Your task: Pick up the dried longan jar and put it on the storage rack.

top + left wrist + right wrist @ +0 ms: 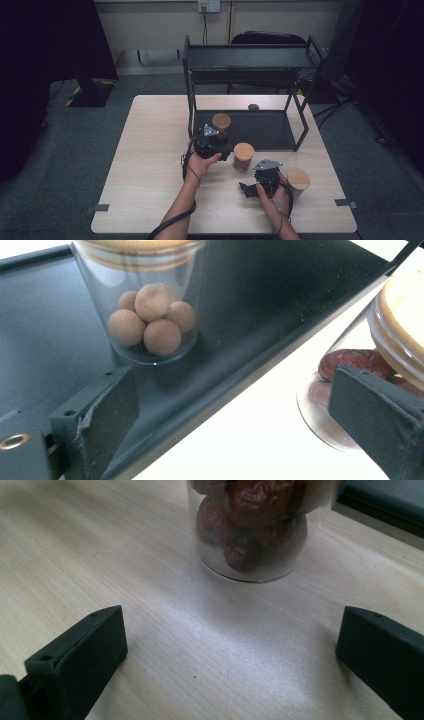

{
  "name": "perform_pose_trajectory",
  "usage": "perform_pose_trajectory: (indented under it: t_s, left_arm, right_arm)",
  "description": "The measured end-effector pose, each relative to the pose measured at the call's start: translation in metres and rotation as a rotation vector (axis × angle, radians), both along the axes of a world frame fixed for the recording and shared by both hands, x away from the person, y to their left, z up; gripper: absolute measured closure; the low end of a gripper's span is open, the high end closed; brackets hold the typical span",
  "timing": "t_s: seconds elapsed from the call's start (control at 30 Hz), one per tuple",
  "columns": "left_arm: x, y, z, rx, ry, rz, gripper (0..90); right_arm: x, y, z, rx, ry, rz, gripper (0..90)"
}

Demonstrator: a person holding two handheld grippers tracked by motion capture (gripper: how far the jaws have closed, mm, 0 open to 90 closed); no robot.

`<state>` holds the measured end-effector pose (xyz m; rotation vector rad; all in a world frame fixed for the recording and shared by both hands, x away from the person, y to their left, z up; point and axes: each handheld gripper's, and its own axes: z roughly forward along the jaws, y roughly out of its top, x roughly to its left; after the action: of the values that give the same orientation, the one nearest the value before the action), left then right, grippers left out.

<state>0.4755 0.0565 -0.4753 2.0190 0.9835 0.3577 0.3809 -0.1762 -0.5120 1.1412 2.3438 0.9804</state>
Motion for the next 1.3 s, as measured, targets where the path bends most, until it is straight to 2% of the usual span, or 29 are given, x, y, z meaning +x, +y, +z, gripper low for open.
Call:
perform_pose_trajectory:
  t_s: [0.17,0.67,1.3]
  left_arm:
    - [-0.003,0.0,-0.001,-0.012,0.004,-0.008,6.1]
    - [-0.012,0.005,0.0,-0.004,-0.004,-0.03,6.1]
    - [-0.024,0.013,-0.001,-0.007,0.01,-0.06,6.0]
  right_arm:
    - [0.0,0.0,0.0,0.0,0.0,0.0,0.0]
    - [0.0,0.0,0.0,0.0,0.0,0.0,0.0]
    - [0.0,0.0,0.0,-0.001,0.0,0.0,0.0]
